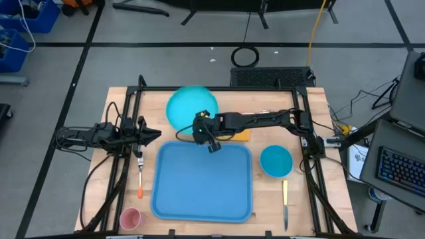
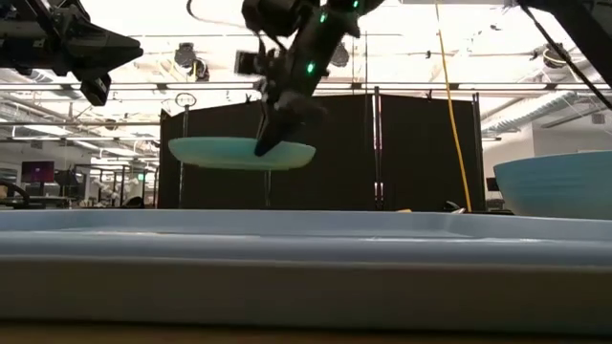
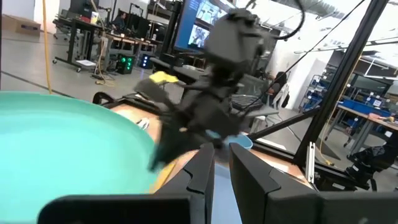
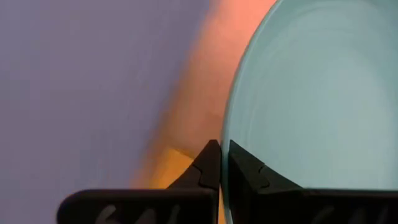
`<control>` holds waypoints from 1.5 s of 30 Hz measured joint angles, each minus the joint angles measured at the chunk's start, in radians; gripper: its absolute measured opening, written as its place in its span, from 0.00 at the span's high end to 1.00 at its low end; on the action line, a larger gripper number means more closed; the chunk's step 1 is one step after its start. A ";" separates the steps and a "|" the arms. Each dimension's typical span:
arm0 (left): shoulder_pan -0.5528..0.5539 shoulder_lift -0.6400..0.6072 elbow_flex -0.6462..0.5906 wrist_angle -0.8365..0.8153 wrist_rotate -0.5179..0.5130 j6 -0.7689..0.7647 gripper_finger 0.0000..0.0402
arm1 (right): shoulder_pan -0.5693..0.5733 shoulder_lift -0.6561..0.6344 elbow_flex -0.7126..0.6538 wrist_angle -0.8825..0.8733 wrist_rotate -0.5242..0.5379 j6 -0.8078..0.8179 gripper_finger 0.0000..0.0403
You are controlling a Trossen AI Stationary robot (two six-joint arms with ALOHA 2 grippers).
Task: Set up tray
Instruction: Put the blue plate on the blue serving tray
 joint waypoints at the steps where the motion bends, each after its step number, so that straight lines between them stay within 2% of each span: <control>1: 0.000 0.000 0.000 0.000 0.000 0.000 0.87 | 0.012 -0.005 0.000 -0.009 -0.022 0.014 1.00; 10: 0.000 0.000 0.000 -0.003 0.000 0.000 0.87 | 0.121 -0.018 0.000 -0.091 -0.017 0.085 1.00; 16: 0.000 0.000 0.000 -0.007 0.000 -0.003 0.87 | 0.191 -0.021 -0.061 -0.084 -0.024 0.132 1.00; 22: 0.000 0.000 0.000 -0.008 0.001 -0.006 0.87 | 0.253 -0.047 -0.178 -0.002 -0.019 0.163 1.00; 29: 0.000 0.000 0.000 -0.017 -0.008 -0.005 0.87 | 0.309 -0.175 -0.349 0.168 -0.020 0.216 1.00; 32: 0.000 0.000 0.000 -0.017 -0.008 -0.005 0.87 | 0.339 -0.222 -0.396 0.185 -0.020 0.264 1.00; 45: 0.000 0.000 0.000 -0.022 -0.016 -0.006 0.87 | 0.502 -0.214 -0.421 0.227 -0.023 0.338 1.00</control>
